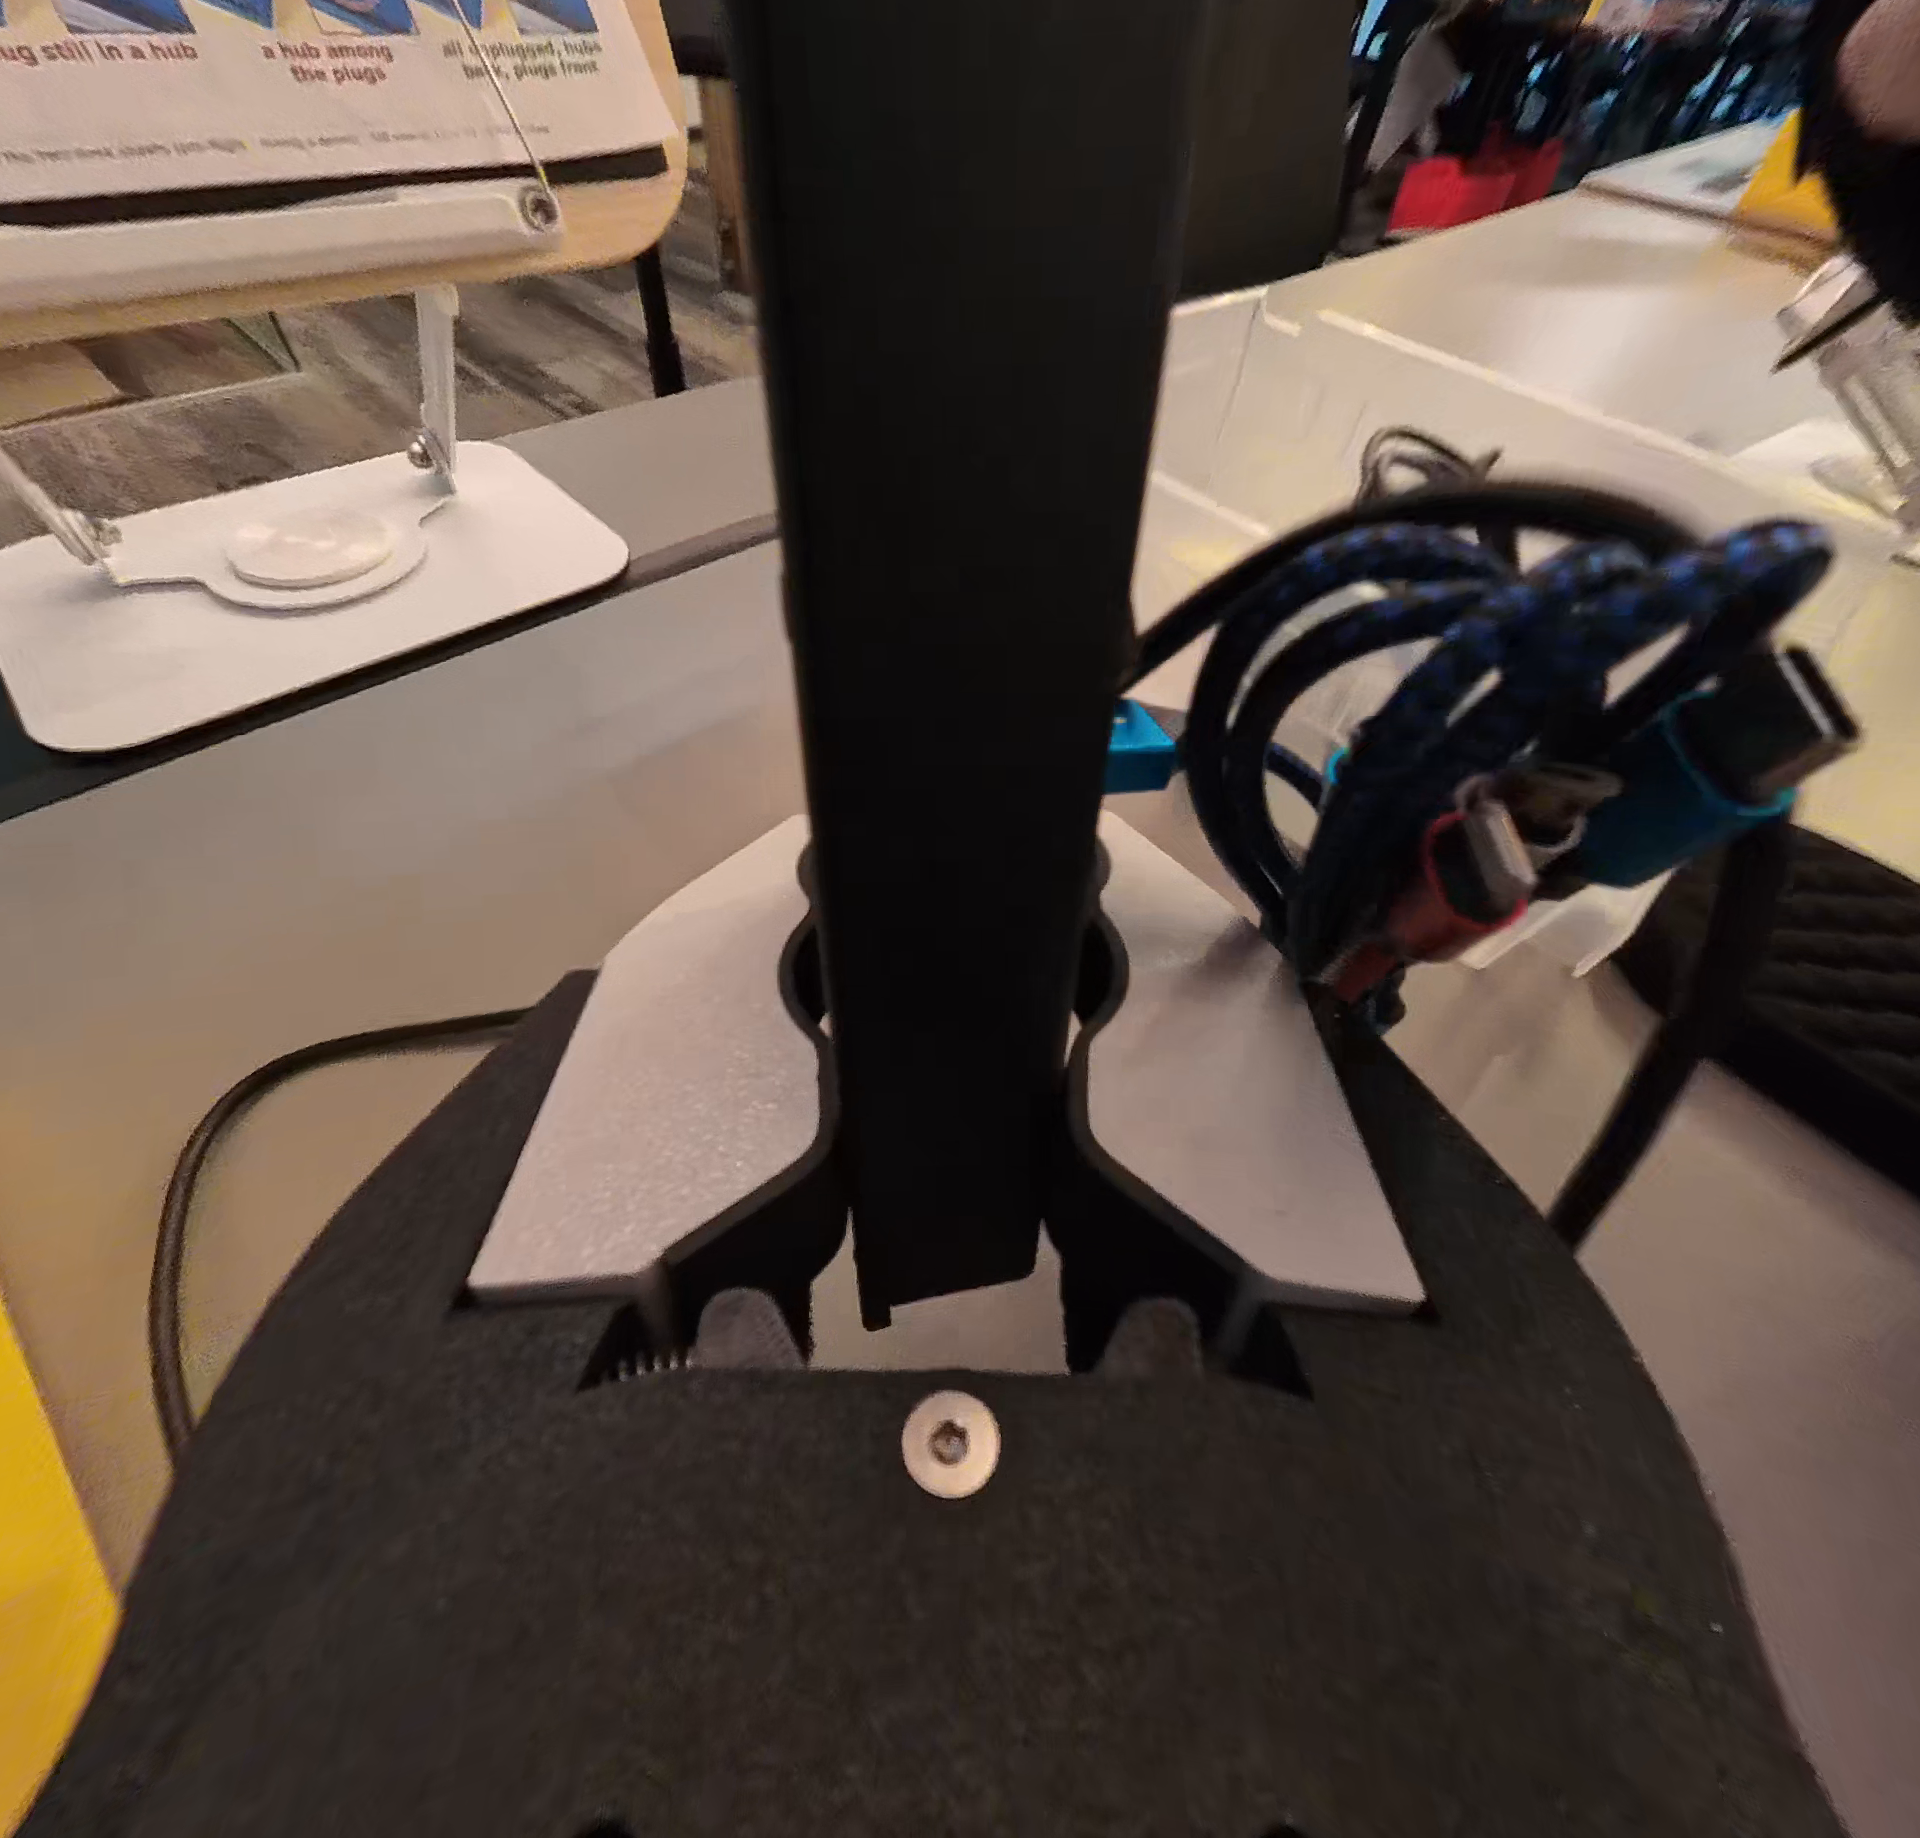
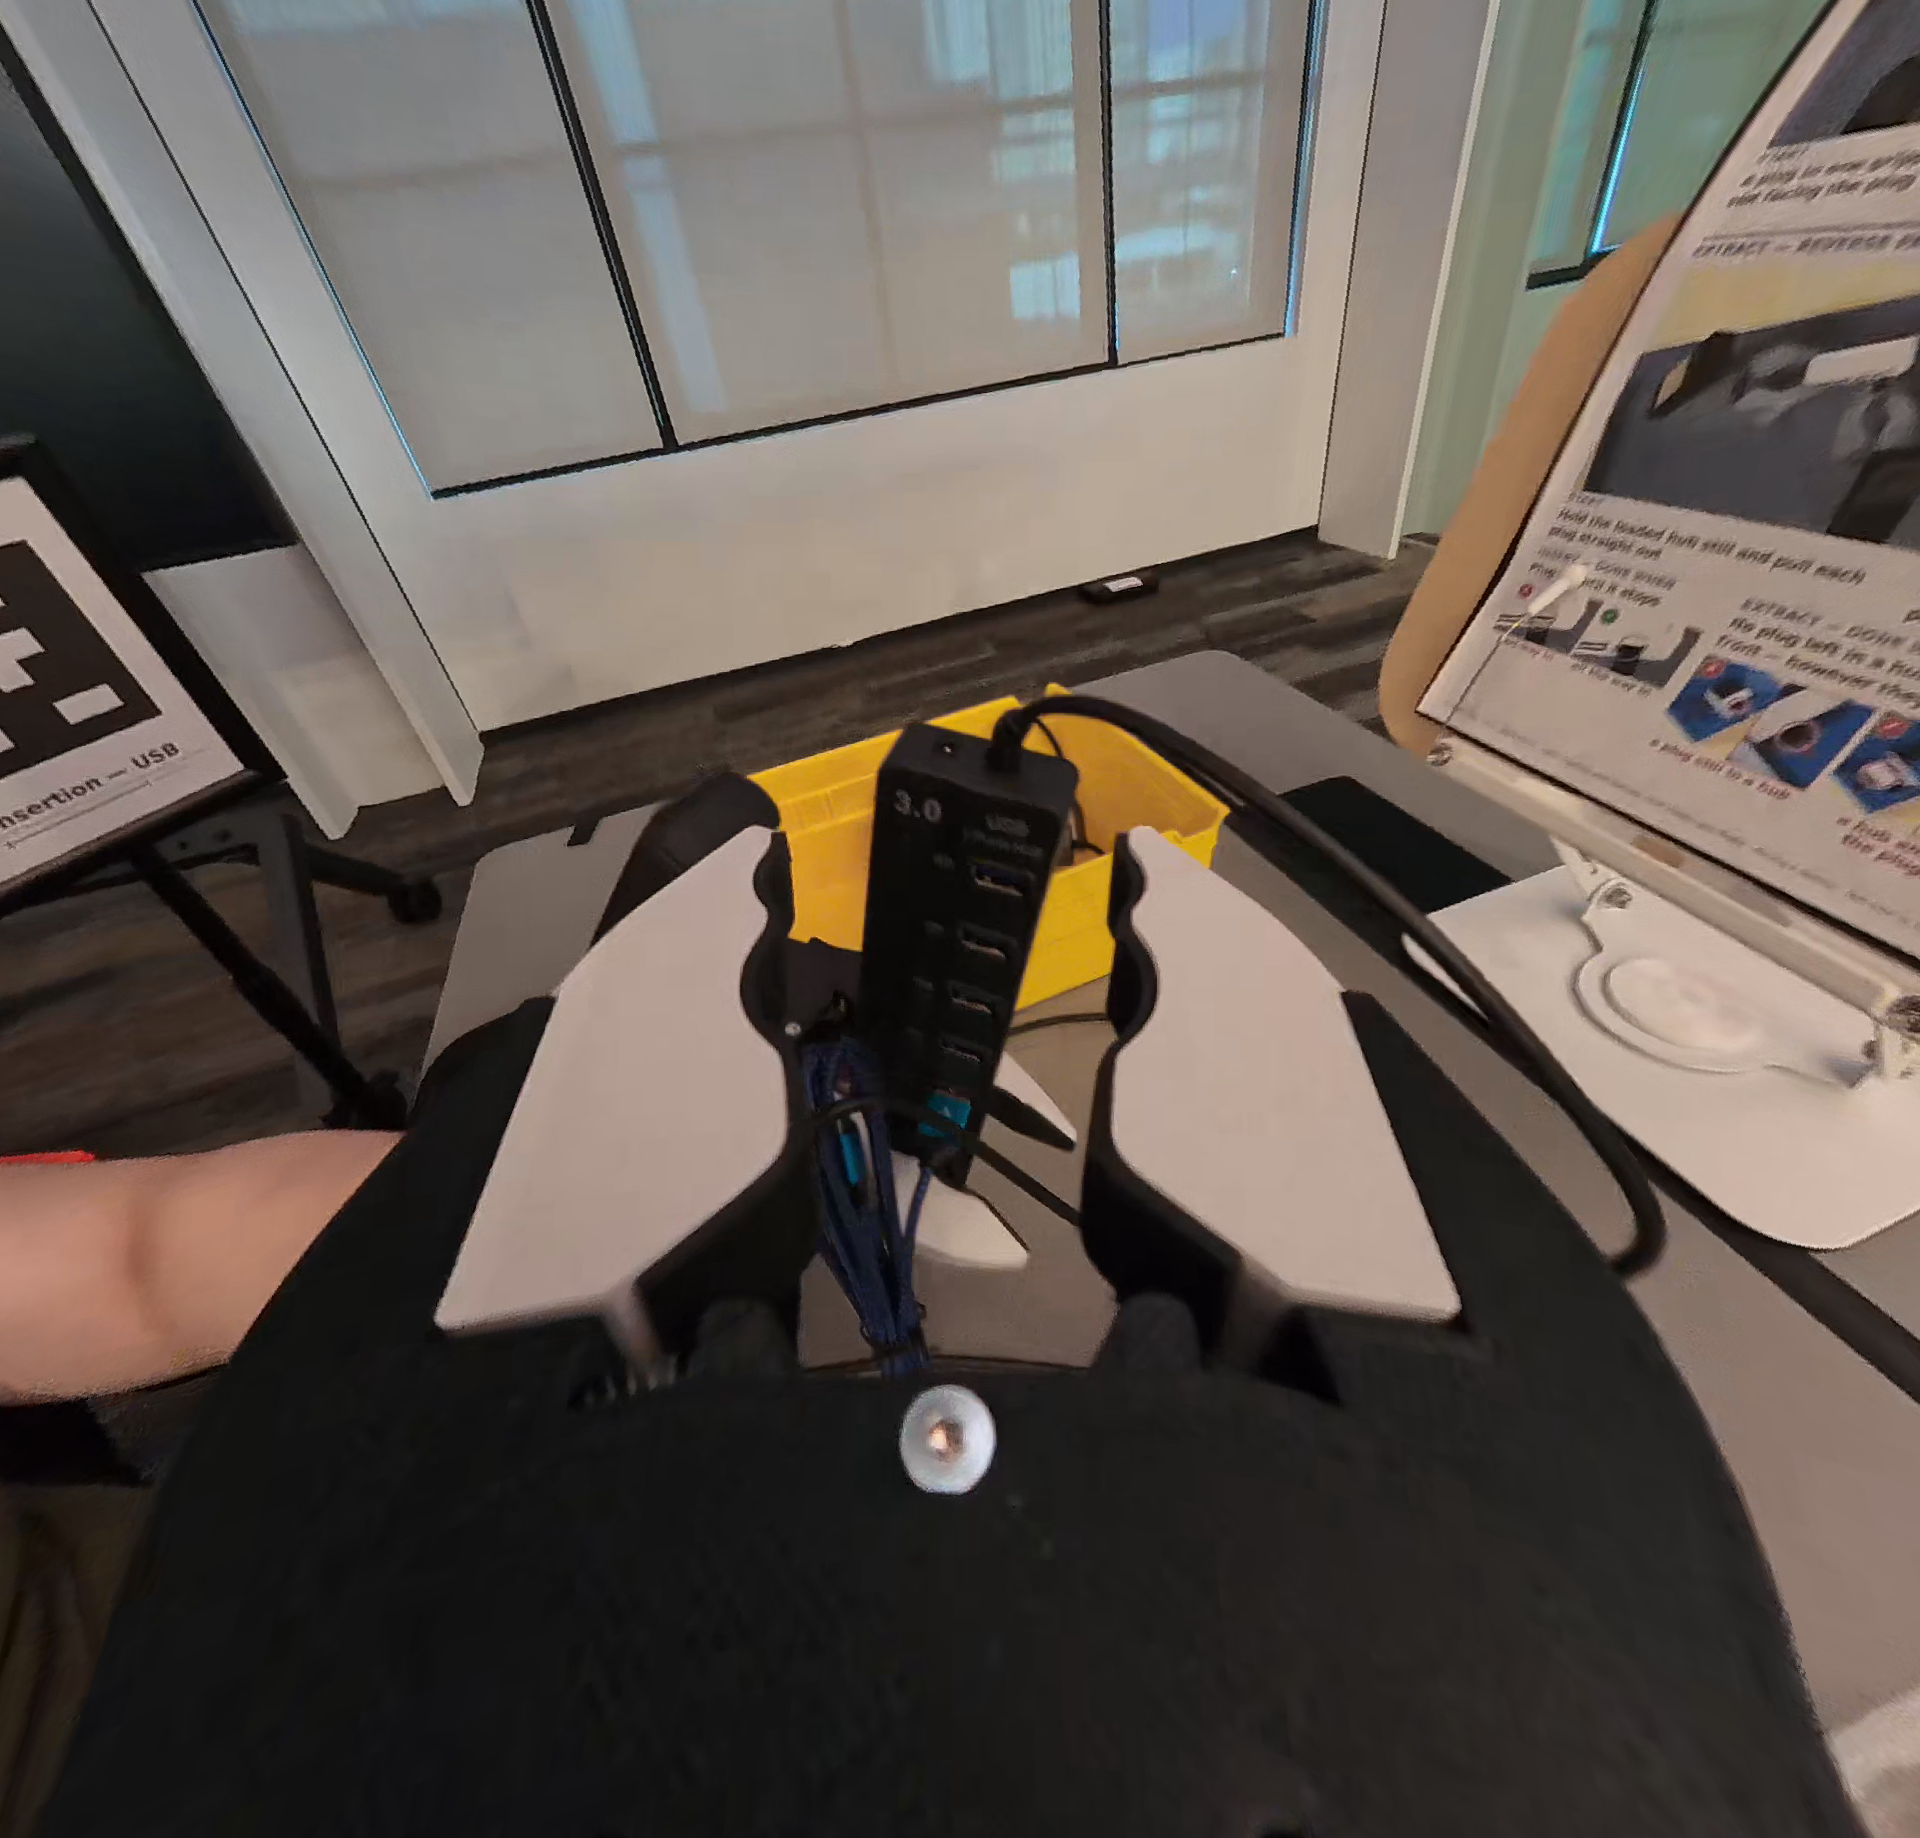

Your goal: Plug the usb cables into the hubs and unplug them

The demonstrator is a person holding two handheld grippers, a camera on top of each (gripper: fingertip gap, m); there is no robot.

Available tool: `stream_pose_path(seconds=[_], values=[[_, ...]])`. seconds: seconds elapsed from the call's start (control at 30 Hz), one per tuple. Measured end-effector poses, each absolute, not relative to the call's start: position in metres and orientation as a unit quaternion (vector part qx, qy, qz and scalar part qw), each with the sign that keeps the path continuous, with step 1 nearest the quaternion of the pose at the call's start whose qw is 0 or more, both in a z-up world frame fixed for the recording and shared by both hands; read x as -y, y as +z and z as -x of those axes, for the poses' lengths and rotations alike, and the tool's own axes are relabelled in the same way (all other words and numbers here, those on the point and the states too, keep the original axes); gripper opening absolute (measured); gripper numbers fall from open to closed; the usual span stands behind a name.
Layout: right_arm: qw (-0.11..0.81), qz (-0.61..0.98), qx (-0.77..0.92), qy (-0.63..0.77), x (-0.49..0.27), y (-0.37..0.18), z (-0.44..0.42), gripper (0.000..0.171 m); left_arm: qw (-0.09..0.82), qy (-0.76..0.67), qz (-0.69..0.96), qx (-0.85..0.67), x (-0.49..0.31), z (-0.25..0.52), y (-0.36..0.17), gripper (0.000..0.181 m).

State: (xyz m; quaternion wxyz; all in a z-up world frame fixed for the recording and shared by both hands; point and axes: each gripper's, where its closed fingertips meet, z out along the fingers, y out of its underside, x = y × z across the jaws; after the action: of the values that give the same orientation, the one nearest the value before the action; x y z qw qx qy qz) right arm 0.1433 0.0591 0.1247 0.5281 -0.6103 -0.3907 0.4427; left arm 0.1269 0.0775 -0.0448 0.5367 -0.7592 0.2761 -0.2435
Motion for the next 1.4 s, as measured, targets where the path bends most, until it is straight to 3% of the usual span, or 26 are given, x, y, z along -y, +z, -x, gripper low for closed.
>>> stream_pose_path(seconds=[0.27,0.5,0.6,0.8,0.87,1.0,1.1,1.2,1.23,1.27,1.4], values=[[0.544,0.596,0.454,0.378,-0.054,0.124,-0.171,0.057,0.582,-0.223,0.710,-0.328,-0.087,-0.136,0.011,0.042],[0.550,0.562,0.455,0.419,-0.036,0.144,-0.180,0.052,0.613,-0.195,0.676,-0.358,-0.100,-0.142,0.058,0.041],[0.526,0.608,0.458,0.378,-0.046,0.124,-0.179,0.040,0.610,-0.210,0.676,-0.356,-0.103,-0.145,0.054,0.041],[0.501,0.634,0.426,0.407,-0.064,0.109,-0.173,0.041,0.609,-0.243,0.666,-0.354,-0.104,-0.146,0.049,0.041],[0.519,0.619,0.400,0.434,-0.069,0.118,-0.173,0.049,0.605,-0.263,0.651,-0.376,-0.096,-0.155,0.051,0.041],[0.525,0.624,0.365,0.450,-0.077,0.120,-0.172,0.084,0.597,-0.266,0.642,-0.400,-0.089,-0.169,0.046,0.041],[0.542,0.629,0.340,0.442,-0.081,0.122,-0.167,0.086,0.586,-0.286,0.638,-0.408,-0.083,-0.181,0.041,0.041],[0.551,0.656,0.310,0.412,-0.090,0.117,-0.165,0.085,0.588,-0.246,0.642,-0.426,-0.083,-0.188,0.033,0.041],[0.547,0.663,0.304,0.411,-0.090,0.115,-0.164,0.071,0.587,-0.226,0.644,-0.435,-0.083,-0.190,0.029,0.041],[0.545,0.665,0.299,0.413,-0.090,0.115,-0.164,0.068,0.588,-0.207,0.646,-0.440,-0.084,-0.192,0.025,0.041],[0.531,0.676,0.311,0.406,-0.090,0.109,-0.163,0.066,0.574,-0.188,0.666,-0.438,-0.090,-0.190,0.016,0.042]])
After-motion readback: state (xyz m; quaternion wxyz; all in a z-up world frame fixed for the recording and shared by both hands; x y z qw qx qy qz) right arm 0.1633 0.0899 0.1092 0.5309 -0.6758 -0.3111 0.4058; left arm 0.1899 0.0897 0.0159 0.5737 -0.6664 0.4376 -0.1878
